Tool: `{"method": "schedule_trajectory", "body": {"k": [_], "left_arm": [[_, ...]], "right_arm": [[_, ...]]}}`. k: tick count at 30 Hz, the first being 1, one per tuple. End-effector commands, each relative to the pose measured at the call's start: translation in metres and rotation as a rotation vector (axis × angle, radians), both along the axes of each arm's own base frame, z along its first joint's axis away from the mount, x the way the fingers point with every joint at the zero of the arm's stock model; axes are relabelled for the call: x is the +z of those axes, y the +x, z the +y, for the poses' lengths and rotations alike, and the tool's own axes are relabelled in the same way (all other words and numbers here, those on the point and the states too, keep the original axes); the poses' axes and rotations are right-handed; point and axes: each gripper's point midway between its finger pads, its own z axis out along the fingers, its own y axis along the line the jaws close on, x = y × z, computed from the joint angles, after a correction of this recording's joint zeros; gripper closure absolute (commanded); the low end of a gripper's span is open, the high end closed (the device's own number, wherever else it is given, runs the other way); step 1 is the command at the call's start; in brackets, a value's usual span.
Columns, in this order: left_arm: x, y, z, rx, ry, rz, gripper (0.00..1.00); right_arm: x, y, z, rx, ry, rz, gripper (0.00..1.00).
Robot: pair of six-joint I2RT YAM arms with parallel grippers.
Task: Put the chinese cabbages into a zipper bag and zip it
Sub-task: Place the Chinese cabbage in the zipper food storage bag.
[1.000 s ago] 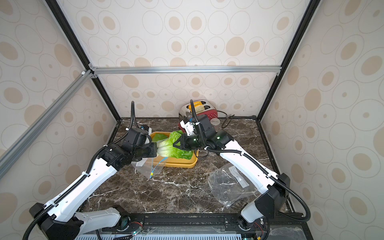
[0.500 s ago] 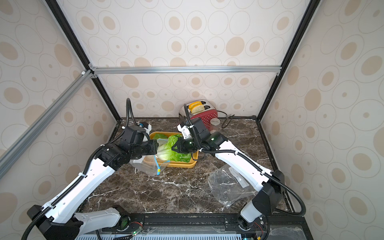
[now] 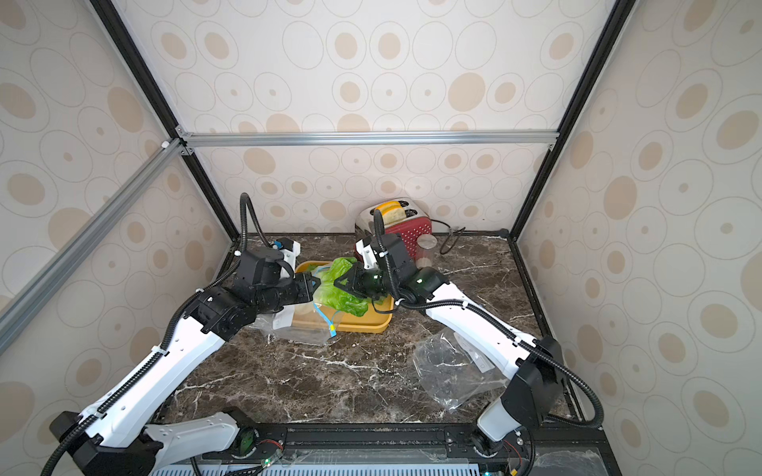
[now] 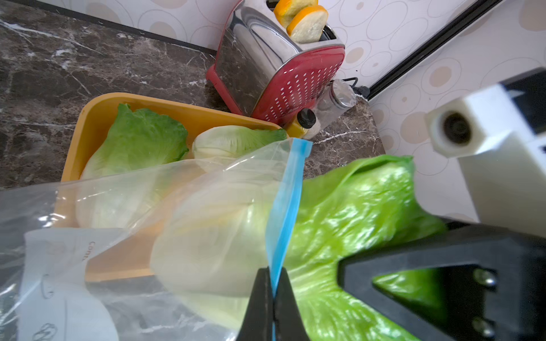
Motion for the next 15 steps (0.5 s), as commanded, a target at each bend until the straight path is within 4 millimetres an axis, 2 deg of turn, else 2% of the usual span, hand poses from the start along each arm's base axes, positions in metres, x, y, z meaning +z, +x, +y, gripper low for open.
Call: {"method": "schedule_trajectory", "body": {"k": [1, 3, 6, 10, 13, 15], "left_arm": [[0.032, 0.006, -0.004, 0.000, -0.066, -0.076, 1.00], [0.038, 0.009, -0.005, 0.006, -0.078, -0.092, 1.00], [0.043, 0.011, -0.004, 0.025, -0.088, -0.102, 1.00], [0.044, 0.012, -0.003, 0.046, -0.112, -0.110, 1.00], [0.043, 0.013, -0.004, 0.040, -0.117, -0.111, 1.00], [0.043, 0.014, -0.002, 0.052, -0.100, -0.109, 1.00]], "right_arm": [[0.000, -0.011, 0.023, 0.078, -0.003, -0.014, 0.99], [-0.003, -0.015, 0.029, 0.114, 0.003, -0.010, 0.98], [0.014, -0.018, 0.035, 0.145, 0.089, -0.029, 0.95], [0.041, -0.010, 0.027, 0.074, 0.196, -0.056, 0.91], [0.042, -0.012, 0.029, 0.074, 0.206, -0.051, 0.88], [0.029, -0.017, 0.032, 0.105, 0.145, -0.043, 0.83]]}}
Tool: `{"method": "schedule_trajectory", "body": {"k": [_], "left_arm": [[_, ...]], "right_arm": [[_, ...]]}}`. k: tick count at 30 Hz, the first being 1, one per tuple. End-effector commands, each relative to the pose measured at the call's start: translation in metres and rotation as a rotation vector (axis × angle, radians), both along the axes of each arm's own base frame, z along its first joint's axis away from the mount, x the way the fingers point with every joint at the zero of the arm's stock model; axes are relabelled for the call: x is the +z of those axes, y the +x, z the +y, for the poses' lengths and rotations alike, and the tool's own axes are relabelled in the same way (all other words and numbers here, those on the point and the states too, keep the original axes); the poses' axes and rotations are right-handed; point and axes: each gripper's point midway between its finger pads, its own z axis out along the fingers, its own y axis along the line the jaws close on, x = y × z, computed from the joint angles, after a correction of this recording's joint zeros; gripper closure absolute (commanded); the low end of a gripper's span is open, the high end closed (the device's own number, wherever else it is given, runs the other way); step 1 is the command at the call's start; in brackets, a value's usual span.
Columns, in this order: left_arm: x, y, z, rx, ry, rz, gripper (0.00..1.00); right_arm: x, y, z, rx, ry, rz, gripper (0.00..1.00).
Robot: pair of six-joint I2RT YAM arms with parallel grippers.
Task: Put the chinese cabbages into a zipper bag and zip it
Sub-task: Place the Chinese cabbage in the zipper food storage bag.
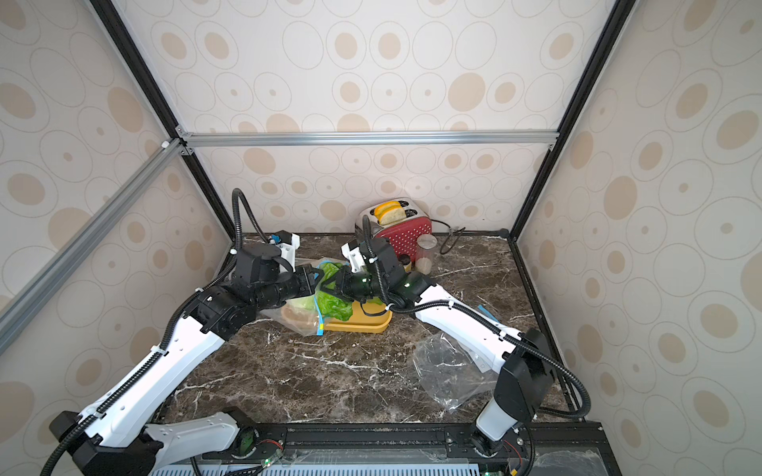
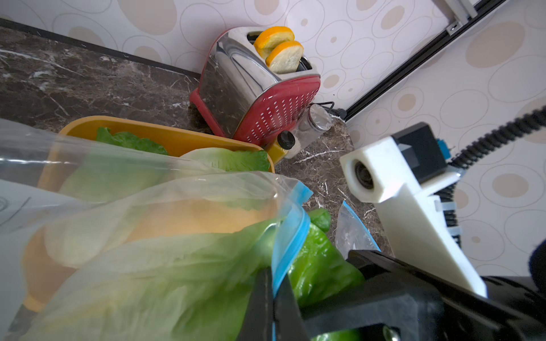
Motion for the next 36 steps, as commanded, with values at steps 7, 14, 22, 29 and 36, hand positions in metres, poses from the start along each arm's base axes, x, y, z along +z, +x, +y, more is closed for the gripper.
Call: {"method": "schedule_trajectory", "body": {"k": [7, 14, 22, 29, 36], "left_arm": [[0.032, 0.007, 0.024, 0.145, -0.020, -0.067, 1.00], [0.042, 0.008, 0.035, 0.196, -0.001, -0.080, 1.00], [0.067, 0.007, 0.030, 0.171, -0.039, -0.113, 1.00], [0.070, 0.004, 0.030, 0.161, -0.036, -0.101, 1.00], [0.065, 0.004, 0.031, 0.169, -0.041, -0.088, 1.00]], "right_arm": [[0.022, -0.013, -0.003, 0.037, 0.040, -0.072, 0.59], [0.057, -0.024, -0.022, 0.056, 0.016, -0.154, 0.46], [0.033, -0.012, -0.097, -0.111, -0.233, -0.127, 0.41], [0.001, -0.007, -0.089, -0.037, -0.269, -0.028, 0.39], [-0.016, 0.014, -0.076, -0.055, -0.403, -0.046, 0.40]]}}
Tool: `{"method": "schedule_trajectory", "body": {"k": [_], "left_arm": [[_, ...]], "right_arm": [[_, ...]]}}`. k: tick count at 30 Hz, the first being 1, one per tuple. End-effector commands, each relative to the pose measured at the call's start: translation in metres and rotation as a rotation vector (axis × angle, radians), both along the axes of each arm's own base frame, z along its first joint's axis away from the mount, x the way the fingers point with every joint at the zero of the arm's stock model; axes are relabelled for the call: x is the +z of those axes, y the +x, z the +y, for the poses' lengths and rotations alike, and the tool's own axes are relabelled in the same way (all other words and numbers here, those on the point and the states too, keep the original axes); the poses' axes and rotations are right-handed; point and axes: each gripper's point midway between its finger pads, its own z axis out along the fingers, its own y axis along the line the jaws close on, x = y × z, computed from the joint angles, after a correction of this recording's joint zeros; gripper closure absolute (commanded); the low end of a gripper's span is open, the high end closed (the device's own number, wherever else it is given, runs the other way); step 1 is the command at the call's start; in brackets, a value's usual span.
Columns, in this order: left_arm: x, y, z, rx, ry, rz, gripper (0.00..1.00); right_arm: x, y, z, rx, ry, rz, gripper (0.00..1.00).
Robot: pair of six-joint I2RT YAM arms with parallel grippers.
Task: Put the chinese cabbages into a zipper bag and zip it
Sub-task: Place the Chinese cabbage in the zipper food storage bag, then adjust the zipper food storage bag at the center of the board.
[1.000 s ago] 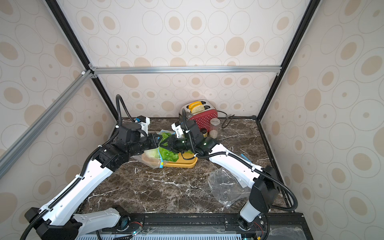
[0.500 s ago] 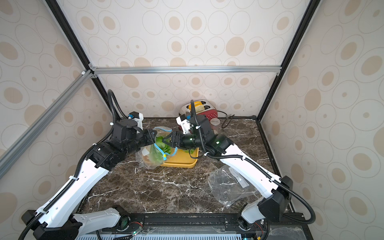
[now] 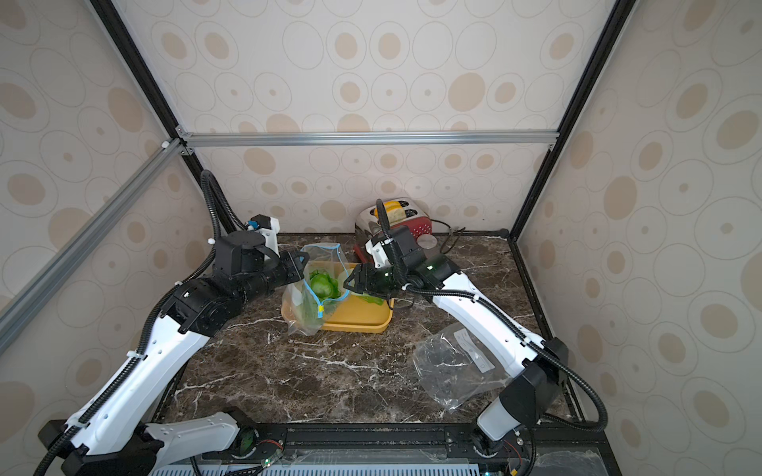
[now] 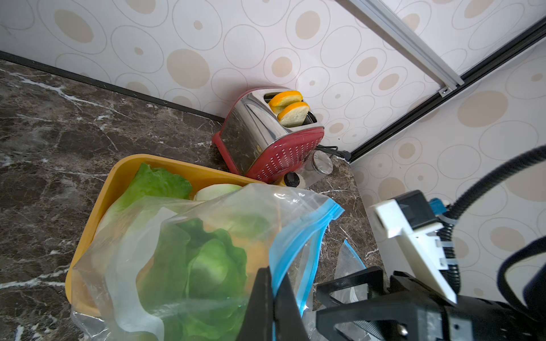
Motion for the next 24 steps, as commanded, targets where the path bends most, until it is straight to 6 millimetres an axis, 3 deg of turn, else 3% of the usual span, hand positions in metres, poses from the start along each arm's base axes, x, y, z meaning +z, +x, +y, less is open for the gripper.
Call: {"method": "schedule_trajectory", "body": {"k": [1, 7, 11, 13, 18, 21, 24], "left_arm": [[0.012, 0.000, 0.004, 0.024, -0.034, -0.019, 1.00], [0.000, 0.002, 0.004, 0.031, -0.020, 0.005, 1.00], [-0.005, 0.001, 0.005, 0.044, -0.035, 0.016, 1.00], [0.004, 0.003, 0.005, 0.046, -0.058, -0.017, 1.00], [-0.007, -0.001, 0.014, 0.071, -0.005, 0.012, 1.00], [-0.015, -0.003, 0.018, 0.078, 0.034, 0.031, 1.00], [-0.023, -0.007, 0.024, 0.088, 0.063, 0.044, 1.00]], "right_arm": [[-0.003, 0.008, -0.004, -0.015, -0.112, -0.041, 0.43], [-0.008, 0.028, 0.002, -0.036, -0.352, -0.187, 0.47], [-0.014, 0.041, 0.007, -0.041, -0.420, -0.242, 0.55], [-0.011, 0.044, 0.008, -0.037, -0.469, -0.276, 0.59], [0.017, 0.043, 0.007, -0.018, -0.549, -0.360, 0.75], [0.035, 0.033, 0.012, 0.006, -0.465, -0.367, 0.84], [0.055, 0.022, 0.021, 0.035, -0.346, -0.367, 0.86]]}}
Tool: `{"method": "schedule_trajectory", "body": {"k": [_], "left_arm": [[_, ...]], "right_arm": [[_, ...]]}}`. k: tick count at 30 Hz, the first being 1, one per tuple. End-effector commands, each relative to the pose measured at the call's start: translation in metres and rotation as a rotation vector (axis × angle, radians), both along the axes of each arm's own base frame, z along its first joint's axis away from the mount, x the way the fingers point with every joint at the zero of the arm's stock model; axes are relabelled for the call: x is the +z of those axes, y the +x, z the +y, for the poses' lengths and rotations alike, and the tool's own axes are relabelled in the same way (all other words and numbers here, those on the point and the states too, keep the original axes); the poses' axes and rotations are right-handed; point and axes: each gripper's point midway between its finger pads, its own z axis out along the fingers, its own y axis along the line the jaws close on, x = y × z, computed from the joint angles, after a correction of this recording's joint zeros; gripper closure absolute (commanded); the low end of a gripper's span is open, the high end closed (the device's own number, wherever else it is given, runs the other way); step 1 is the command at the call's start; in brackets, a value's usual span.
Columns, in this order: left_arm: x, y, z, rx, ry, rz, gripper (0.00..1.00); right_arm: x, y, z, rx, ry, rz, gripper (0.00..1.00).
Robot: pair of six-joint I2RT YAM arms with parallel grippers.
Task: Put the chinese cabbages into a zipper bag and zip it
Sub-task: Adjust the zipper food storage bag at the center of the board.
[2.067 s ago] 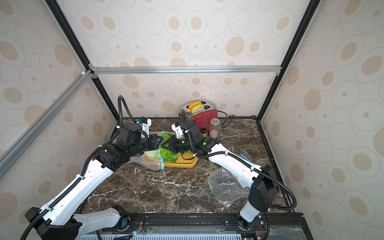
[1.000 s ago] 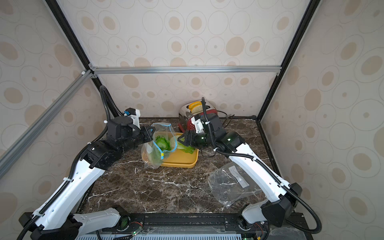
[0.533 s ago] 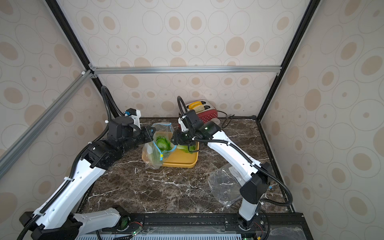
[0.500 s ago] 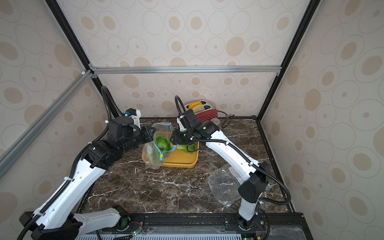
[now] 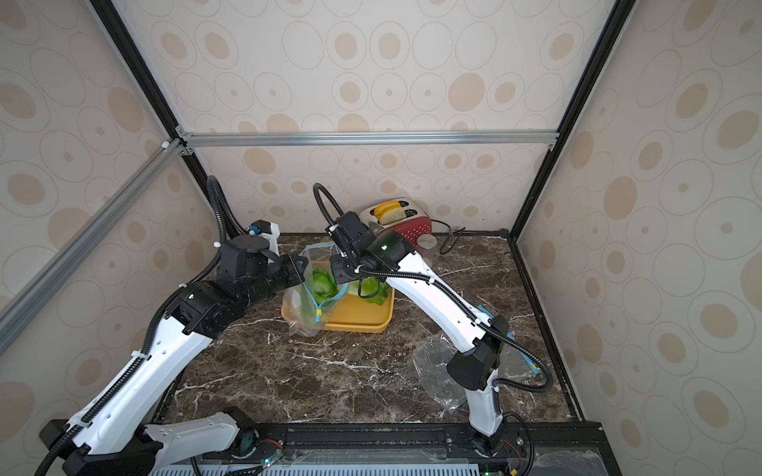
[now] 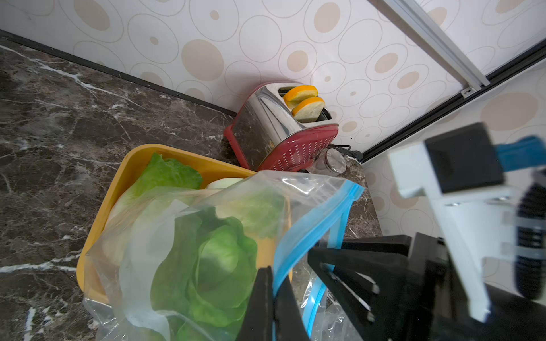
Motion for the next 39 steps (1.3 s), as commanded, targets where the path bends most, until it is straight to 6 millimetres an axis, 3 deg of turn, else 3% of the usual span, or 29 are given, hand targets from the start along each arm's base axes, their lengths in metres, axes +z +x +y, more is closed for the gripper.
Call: {"method": "schedule_trajectory", "body": {"k": [1, 5, 8, 13, 16, 18, 24, 26, 30, 33, 35, 37, 39], "left_arm": [[-0.005, -0.007, 0.016, 0.040, 0.051, 0.009, 1.00], [-0.005, -0.012, 0.024, 0.051, 0.083, 0.014, 1.00], [-0.001, -0.015, 0.025, 0.051, 0.076, 0.002, 1.00], [0.001, -0.014, 0.019, 0.026, 0.052, 0.000, 1.00], [0.002, -0.013, 0.018, 0.027, 0.044, -0.003, 1.00], [0.004, -0.012, 0.017, 0.027, 0.033, -0.011, 1.00], [0.011, -0.012, 0.018, 0.027, 0.039, -0.025, 1.00], [0.013, -0.014, 0.020, 0.025, 0.047, -0.029, 1.00], [0.016, -0.022, 0.031, 0.038, 0.108, -0.018, 1.00], [0.020, -0.037, 0.054, 0.065, 0.218, 0.008, 1.00], [0.021, -0.050, 0.076, 0.106, 0.319, 0.041, 1.00], [0.020, -0.060, 0.088, 0.110, 0.384, 0.061, 1.00], [0.014, -0.065, 0.092, 0.099, 0.418, 0.083, 1.00]], "right_arm": [[0.037, -0.020, -0.001, 0.064, 0.108, -0.006, 0.87], [0.066, -0.037, 0.020, 0.176, 0.278, 0.022, 0.89], [0.056, -0.031, 0.015, 0.144, 0.267, 0.053, 0.93], [0.036, -0.016, -0.014, 0.032, 0.073, -0.007, 0.62], [0.020, -0.021, -0.001, 0.083, 0.046, 0.020, 0.52], [0.006, -0.021, 0.007, 0.095, 0.032, 0.058, 0.52], [-0.019, -0.010, 0.014, 0.088, -0.023, 0.072, 0.67], [-0.008, -0.010, 0.020, 0.104, 0.016, 0.062, 0.84], [0.016, -0.030, 0.044, 0.180, 0.193, 0.129, 0.99], [0.054, -0.060, 0.067, 0.270, 0.383, 0.179, 1.00], [0.064, -0.075, 0.077, 0.289, 0.446, 0.188, 1.00], [0.059, -0.079, 0.086, 0.285, 0.503, 0.208, 1.00], [0.037, -0.073, 0.088, 0.246, 0.483, 0.226, 1.00]]}}
